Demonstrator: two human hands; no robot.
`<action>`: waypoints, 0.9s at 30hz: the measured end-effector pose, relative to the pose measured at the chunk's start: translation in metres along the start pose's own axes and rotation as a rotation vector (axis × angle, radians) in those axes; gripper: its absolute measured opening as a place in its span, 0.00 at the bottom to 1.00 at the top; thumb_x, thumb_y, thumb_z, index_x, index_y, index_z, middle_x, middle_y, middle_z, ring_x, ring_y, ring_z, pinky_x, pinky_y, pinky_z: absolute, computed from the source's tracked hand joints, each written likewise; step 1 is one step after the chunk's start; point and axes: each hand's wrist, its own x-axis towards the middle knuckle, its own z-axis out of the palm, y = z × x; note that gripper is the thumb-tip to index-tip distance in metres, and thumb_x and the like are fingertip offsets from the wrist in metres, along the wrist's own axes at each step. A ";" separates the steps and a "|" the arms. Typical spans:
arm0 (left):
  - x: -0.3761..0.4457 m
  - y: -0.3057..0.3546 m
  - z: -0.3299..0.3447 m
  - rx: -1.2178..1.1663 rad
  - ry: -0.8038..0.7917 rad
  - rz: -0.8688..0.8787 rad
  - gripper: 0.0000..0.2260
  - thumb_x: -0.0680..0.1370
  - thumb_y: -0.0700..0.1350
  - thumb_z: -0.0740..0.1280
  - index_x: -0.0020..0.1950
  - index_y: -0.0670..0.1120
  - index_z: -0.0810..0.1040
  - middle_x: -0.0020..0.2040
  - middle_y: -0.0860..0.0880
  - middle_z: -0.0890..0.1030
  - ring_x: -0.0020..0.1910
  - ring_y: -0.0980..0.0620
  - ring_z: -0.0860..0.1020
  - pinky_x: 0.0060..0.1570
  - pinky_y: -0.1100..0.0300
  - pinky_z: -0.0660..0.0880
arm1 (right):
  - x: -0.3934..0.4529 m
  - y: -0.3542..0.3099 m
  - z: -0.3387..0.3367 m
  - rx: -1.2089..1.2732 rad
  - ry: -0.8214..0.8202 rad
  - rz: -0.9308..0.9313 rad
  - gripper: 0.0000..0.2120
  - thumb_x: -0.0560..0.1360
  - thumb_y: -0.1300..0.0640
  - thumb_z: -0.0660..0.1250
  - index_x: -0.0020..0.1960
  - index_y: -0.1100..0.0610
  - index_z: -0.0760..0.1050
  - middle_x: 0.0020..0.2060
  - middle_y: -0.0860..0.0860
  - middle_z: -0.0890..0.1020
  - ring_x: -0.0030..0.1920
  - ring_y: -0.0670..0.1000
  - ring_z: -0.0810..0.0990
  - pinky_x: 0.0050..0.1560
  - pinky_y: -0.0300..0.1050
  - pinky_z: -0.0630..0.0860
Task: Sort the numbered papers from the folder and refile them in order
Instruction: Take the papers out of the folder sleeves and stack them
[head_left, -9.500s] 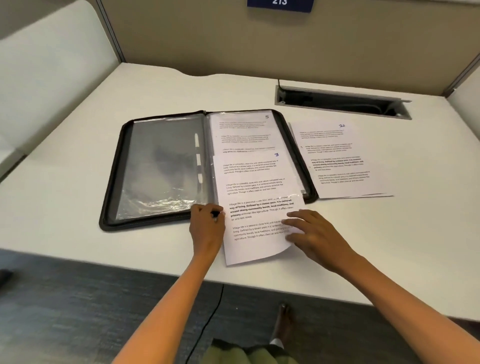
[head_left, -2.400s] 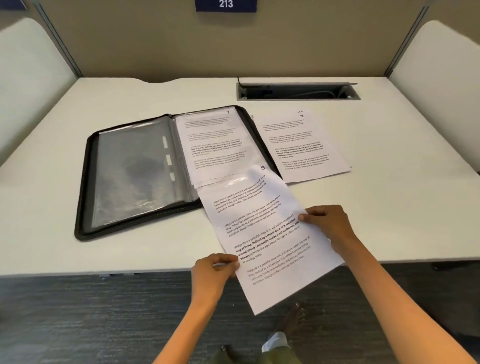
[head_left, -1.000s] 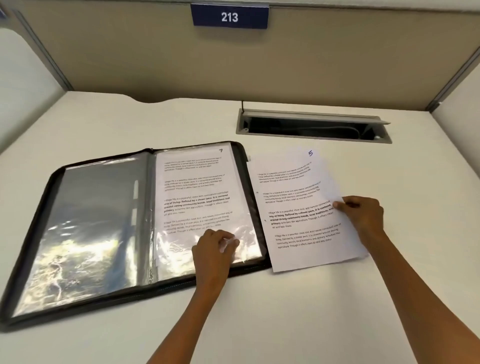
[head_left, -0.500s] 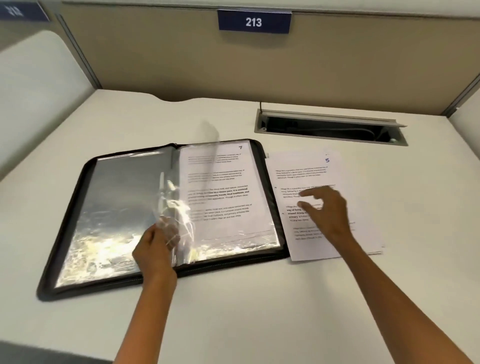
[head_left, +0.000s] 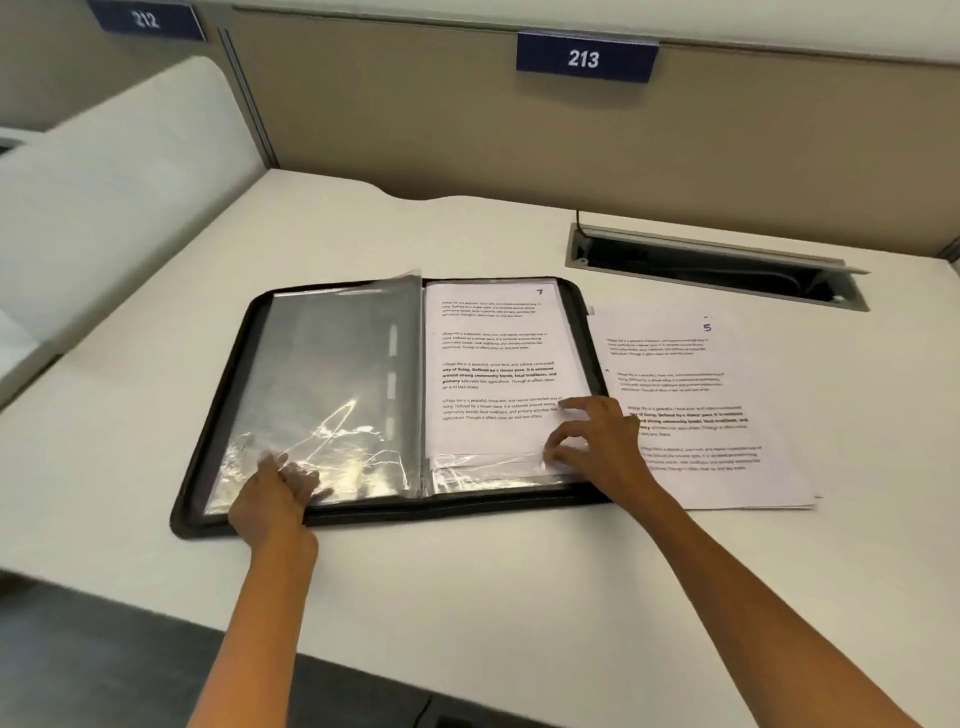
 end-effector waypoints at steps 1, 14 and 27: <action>0.004 -0.001 -0.002 -0.021 0.023 0.018 0.02 0.79 0.41 0.63 0.47 0.45 0.74 0.36 0.48 0.74 0.25 0.56 0.74 0.33 0.60 0.78 | 0.000 -0.002 -0.001 -0.004 0.020 -0.015 0.02 0.69 0.51 0.75 0.38 0.47 0.83 0.61 0.43 0.73 0.66 0.47 0.63 0.51 0.41 0.49; -0.072 -0.034 0.033 0.668 -0.544 0.979 0.08 0.72 0.52 0.69 0.50 0.54 0.77 0.49 0.55 0.75 0.46 0.66 0.73 0.54 0.54 0.66 | 0.015 -0.037 -0.027 -0.291 0.240 -0.348 0.16 0.73 0.43 0.60 0.36 0.49 0.82 0.58 0.49 0.78 0.63 0.51 0.67 0.51 0.51 0.57; -0.090 -0.049 0.076 0.983 -0.753 1.169 0.06 0.78 0.42 0.66 0.50 0.48 0.82 0.47 0.52 0.84 0.46 0.54 0.79 0.55 0.56 0.57 | -0.018 -0.061 -0.021 -0.422 0.395 -0.821 0.07 0.75 0.65 0.67 0.51 0.64 0.80 0.50 0.62 0.80 0.52 0.62 0.77 0.54 0.55 0.74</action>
